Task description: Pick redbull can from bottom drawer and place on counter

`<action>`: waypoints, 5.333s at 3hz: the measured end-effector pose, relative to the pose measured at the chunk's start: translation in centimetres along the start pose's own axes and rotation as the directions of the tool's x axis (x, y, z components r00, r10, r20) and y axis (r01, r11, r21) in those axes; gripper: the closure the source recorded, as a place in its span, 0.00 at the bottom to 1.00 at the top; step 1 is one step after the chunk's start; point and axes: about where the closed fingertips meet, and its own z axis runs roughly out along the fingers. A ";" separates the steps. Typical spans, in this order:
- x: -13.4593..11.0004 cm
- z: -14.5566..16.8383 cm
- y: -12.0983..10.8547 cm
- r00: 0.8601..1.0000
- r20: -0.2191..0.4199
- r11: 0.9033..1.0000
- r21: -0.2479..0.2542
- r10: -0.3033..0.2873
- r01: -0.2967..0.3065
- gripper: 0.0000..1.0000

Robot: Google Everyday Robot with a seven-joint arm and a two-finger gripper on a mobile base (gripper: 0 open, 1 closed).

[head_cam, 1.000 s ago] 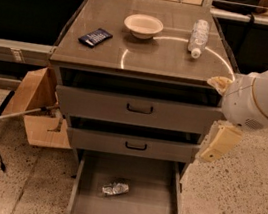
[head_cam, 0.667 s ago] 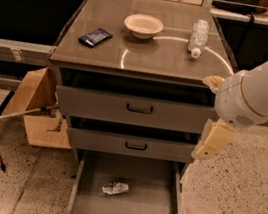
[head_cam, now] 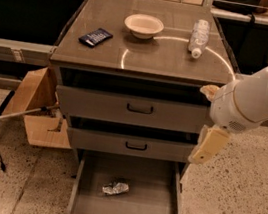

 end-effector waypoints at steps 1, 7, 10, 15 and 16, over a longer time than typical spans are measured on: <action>2.3 3.7 0.2 0.999 -0.007 0.998 -0.047 0.044 -0.044 0.00; 8.7 17.9 5.1 0.985 0.032 0.947 -0.283 0.168 -0.152 0.00; 10.6 22.9 7.6 0.984 0.097 0.933 -0.345 0.146 -0.105 0.00; 13.3 35.6 8.8 0.982 0.093 0.914 -0.388 0.164 -0.116 0.00; 13.5 37.8 8.4 0.979 0.106 0.914 -0.389 0.171 -0.118 0.00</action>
Offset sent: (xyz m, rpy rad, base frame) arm 0.0286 -0.0248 -0.1259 0.1519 0.1561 -0.0413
